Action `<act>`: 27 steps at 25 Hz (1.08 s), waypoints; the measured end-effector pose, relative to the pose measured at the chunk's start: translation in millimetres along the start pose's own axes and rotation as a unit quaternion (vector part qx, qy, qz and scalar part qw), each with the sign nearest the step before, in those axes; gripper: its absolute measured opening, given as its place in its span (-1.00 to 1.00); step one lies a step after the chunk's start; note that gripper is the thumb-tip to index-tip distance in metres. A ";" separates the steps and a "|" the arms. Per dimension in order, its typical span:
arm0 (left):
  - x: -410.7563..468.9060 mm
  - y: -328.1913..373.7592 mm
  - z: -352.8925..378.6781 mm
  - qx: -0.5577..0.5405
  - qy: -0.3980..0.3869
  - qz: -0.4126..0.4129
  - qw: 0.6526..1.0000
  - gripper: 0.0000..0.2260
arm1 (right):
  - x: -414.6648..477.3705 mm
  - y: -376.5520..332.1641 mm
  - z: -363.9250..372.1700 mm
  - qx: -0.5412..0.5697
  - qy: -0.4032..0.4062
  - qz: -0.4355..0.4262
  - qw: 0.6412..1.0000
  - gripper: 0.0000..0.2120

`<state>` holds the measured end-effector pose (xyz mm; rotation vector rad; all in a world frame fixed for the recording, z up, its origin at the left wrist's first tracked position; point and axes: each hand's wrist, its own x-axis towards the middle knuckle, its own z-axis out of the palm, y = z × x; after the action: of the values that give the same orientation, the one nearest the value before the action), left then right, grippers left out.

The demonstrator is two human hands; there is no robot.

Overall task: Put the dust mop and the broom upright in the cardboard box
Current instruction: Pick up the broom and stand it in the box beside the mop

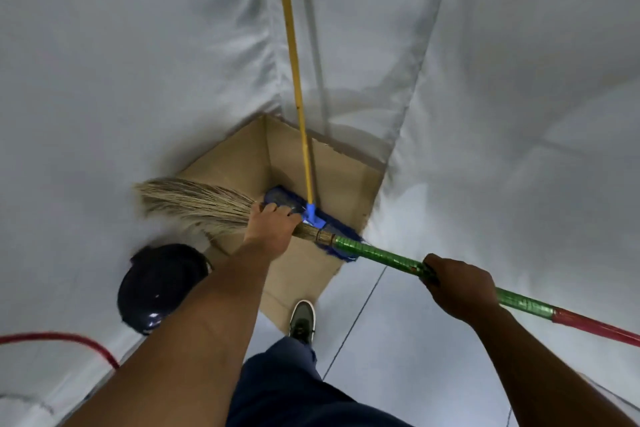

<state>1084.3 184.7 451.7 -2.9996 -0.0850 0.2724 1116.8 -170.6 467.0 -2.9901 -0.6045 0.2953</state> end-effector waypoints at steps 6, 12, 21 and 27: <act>113.6 -15.6 9.5 -0.016 -0.054 0.057 0.997 -0.62 | 57.1 -3.9 7.6 0.020 -0.035 0.088 0.995 -0.82; 178.7 3.6 54.7 0.012 -0.107 0.087 0.990 -0.61 | 95.5 10.0 53.9 0.069 -0.096 0.111 0.987 -0.84; 291.9 81.7 382.5 0.011 -0.168 0.091 0.982 -0.68 | 204.7 94.0 404.5 0.068 -0.130 0.114 0.983 -0.85; 345.0 124.9 567.8 -0.016 -0.179 0.108 0.978 -0.67 | 231.8 128.1 595.8 0.045 -0.159 0.129 0.978 -0.87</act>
<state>1324.8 154.0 -179.4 -2.9535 0.2074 0.8382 1253.7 -175.7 -170.4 -2.9505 -0.2109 0.8062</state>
